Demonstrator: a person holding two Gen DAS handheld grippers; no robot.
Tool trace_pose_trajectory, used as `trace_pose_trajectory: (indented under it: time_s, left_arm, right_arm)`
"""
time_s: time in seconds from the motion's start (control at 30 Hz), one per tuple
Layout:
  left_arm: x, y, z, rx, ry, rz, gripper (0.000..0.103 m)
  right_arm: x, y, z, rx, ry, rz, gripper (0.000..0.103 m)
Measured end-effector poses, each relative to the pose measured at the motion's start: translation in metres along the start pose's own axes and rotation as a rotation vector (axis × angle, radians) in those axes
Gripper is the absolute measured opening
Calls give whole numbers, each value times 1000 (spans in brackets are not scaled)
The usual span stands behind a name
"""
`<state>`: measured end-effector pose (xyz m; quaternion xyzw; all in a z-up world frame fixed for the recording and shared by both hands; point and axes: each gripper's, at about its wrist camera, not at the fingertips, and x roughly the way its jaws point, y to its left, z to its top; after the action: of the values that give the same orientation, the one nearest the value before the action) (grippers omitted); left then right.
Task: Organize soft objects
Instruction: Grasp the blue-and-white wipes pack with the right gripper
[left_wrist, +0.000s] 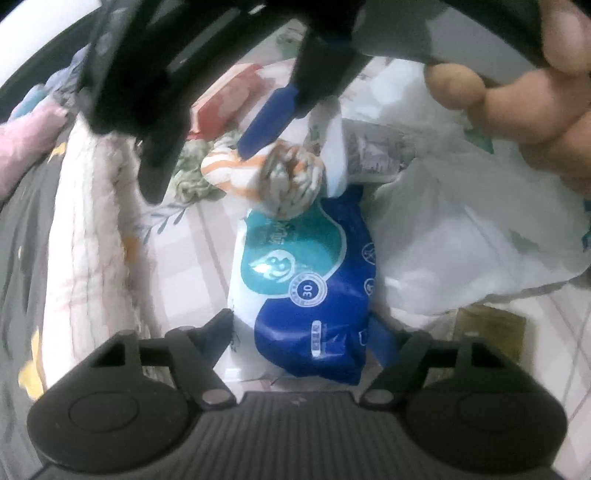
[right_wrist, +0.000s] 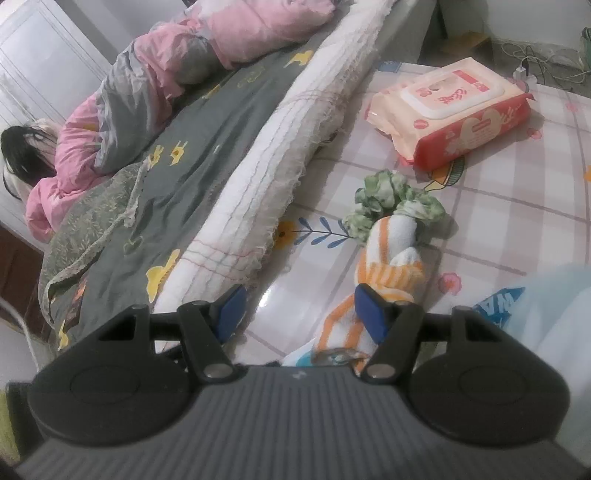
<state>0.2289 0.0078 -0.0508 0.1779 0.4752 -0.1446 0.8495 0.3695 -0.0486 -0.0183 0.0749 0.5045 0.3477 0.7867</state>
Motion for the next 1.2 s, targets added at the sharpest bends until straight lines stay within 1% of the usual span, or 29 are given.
trace_pose_trajectory:
  time_s: [0.07,0.13,0.33,0.43,0.53,0.6,0.67,0.77,0.8,0.87,0.93,0.97,1.0,1.07,1.13,1.2]
  left_arm:
    - [-2,3,-5,-23,-4,4,75]
    - [-1,10,-16,-58,2,7,75]
    - [-29,4,-45,-194,45,-3,74]
    - [-42,5,-60,-257,53,-30,75]
    - [-57,5,-73,-291,27,-48,75]
    - [-68,4,-82,-315,0,-51,75]
    - [-78,5,-88,-343,-36,-62,76]
    - [-84,8,-91,-370,-84,-77,83]
    - [-84,9,-91,-370,-90,-78,83]
    - [-79,9,-87,-369,-78,-71,83]
    - [-74,7,-82,-362,-70,-80,84]
    - [-69,7,-80,-358,-65,-87,85]
    - [-63,8,-78,-355,-53,-84,87]
    - [-56,6,-75,-354,-30,-66,87]
    - [-47,8,-75,-360,-18,-85,87]
    - [-44,9,-74,-368,-11,-83,87]
  right_arm:
    - [-3,3,-2,-7,-6,-8,65]
    - [-7,4,-3,-7,-16,-13,65]
    - [-28,2,-8,13,-53,-18,65]
    - [-42,7,-16,26,-70,14,65]
    - [-56,18,-30,35,-69,80,65]
    - [-61,25,-44,43,-45,124,65]
    - [-61,29,-61,50,-2,141,65]
    - [-54,31,-85,59,75,112,65]
    - [-50,30,-92,64,101,96,65]
    - [-43,29,-104,73,139,66,65]
    - [-38,26,-113,88,162,39,65]
    - [-36,24,-116,100,169,30,65]
    - [-34,22,-119,115,175,27,65]
    - [-32,16,-124,145,189,21,65]
    - [-29,12,-127,172,200,6,65]
    - [-26,9,-128,188,207,4,65]
